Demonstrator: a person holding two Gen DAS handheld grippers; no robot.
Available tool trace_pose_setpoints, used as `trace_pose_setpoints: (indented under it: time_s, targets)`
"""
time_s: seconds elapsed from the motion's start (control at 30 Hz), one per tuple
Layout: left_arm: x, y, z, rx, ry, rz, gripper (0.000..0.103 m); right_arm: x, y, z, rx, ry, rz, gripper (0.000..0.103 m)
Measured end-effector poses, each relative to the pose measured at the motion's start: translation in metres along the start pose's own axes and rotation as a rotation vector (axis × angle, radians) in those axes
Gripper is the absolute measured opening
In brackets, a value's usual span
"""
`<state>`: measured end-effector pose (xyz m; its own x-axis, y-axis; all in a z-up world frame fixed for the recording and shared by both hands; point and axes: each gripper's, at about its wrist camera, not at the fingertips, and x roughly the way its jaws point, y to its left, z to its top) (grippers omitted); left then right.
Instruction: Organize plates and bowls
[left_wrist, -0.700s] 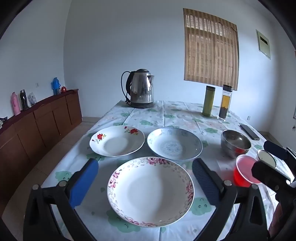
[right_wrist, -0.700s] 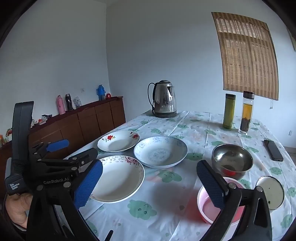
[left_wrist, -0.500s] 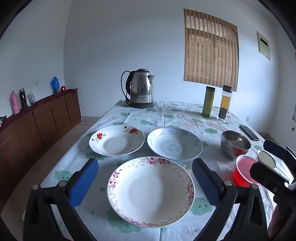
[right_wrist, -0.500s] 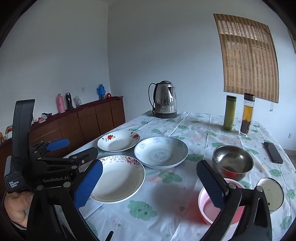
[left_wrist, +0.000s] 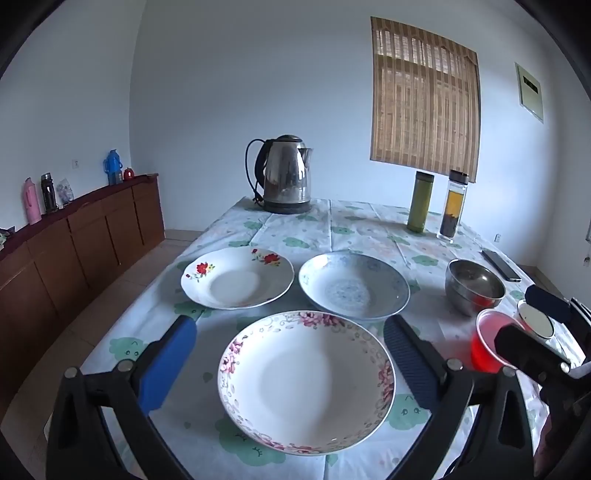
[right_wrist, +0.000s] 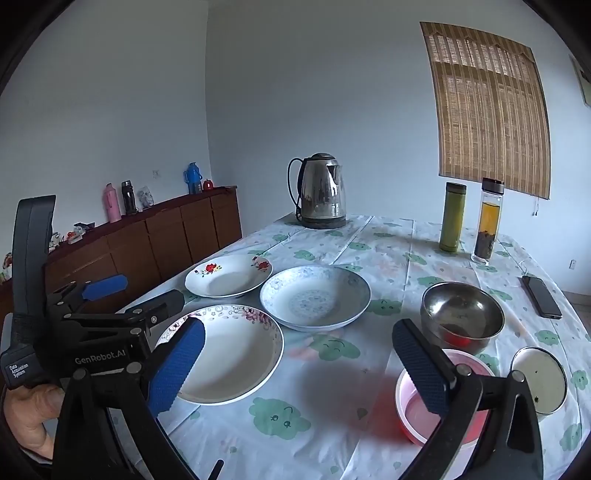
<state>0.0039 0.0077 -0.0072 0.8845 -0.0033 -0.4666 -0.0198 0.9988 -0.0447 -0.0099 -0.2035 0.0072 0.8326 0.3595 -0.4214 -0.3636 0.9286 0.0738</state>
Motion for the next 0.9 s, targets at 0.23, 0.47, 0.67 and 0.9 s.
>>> trace_pose_setpoints:
  time_s: [0.23, 0.47, 0.67, 0.9]
  targets:
    - [0.001, 0.004, -0.001, -0.003, 0.002, 0.003, 0.103, 0.001, 0.002, -0.003, -0.024, 0.002, -0.021, 0.102]
    - [0.003, 0.005, -0.002, -0.003, 0.006, 0.007, 0.103, -0.001, 0.006, -0.004, -0.046, -0.013, -0.046, 0.102]
    - [0.003, 0.006, -0.003, -0.002, 0.006, 0.008, 0.103, -0.001, 0.008, -0.004, -0.052, -0.015, -0.047, 0.102]
    - [0.003, 0.007, -0.004, -0.002, 0.005, 0.011, 0.103, -0.003, 0.01, -0.004, -0.068, -0.028, -0.06, 0.102]
